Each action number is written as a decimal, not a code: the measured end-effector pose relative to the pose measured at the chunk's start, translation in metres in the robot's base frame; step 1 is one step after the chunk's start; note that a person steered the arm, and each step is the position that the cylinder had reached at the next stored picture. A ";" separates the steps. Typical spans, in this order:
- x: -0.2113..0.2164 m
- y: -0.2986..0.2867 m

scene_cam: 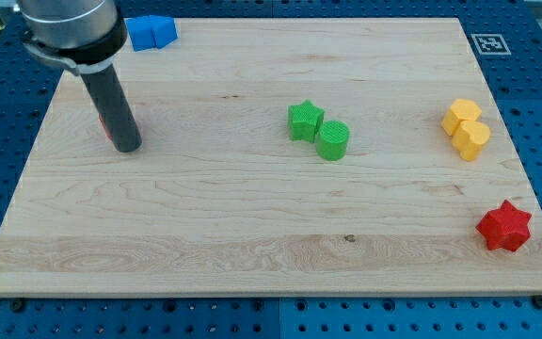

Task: Move the arm to the bottom right corner

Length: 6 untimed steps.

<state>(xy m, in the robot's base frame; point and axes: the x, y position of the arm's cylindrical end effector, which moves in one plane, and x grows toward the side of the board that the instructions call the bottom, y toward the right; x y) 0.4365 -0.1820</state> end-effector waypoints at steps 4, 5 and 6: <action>0.130 0.194; 0.164 0.293; 0.181 0.390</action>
